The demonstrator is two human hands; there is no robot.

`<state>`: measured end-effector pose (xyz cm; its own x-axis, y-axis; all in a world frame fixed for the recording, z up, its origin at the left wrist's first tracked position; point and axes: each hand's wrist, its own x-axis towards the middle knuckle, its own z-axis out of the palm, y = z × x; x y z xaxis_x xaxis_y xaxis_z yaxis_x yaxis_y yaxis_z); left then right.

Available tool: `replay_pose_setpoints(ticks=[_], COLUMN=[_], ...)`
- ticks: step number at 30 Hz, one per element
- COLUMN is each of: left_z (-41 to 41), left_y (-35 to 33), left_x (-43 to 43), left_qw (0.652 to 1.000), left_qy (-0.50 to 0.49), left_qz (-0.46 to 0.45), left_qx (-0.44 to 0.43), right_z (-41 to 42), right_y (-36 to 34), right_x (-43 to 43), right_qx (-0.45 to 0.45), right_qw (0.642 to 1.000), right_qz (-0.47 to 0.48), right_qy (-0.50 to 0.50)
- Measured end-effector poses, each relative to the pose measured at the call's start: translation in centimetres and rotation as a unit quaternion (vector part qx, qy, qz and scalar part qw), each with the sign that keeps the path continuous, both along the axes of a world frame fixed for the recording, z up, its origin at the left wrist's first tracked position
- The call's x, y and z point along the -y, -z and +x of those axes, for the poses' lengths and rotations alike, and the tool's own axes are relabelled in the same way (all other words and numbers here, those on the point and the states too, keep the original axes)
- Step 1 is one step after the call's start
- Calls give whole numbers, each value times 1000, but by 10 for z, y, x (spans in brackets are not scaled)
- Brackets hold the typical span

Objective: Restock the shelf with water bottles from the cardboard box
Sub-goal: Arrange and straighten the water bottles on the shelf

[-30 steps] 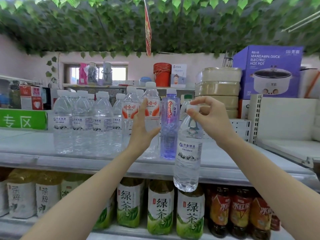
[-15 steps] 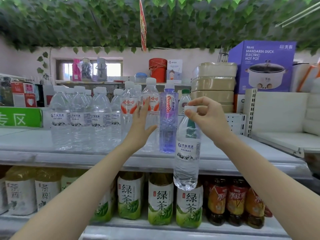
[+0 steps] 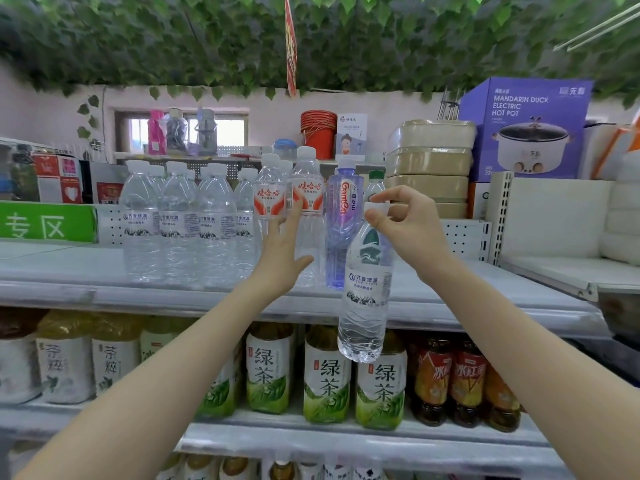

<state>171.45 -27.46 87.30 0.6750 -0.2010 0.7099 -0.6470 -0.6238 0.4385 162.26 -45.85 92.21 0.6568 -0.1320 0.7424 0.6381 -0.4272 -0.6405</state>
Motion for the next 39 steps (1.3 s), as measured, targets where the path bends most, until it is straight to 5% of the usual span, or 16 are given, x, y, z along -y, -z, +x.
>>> replay_pose_setpoints(ticks=[8,13,25,39], left_z=[-69,-96,-136,-122], left_y=[54,66,67,57], left_x=[-31,-63,-137,-128], left_qw=[974,959,986,985], left_qy=[116,147,87,59], left_qz=[-110,-87,-99,-158], left_qx=[-159,-227,-106,-49], right_z=[-6,-11,-28,-8], right_y=[10,27,44,33], right_x=[-20,-63,-167,-144], right_qx=[13,13,14,22], right_qw=[998,995,995,992], right_qz=[64,95,64,-30], right_qy=[-24,-41,-76,-123])
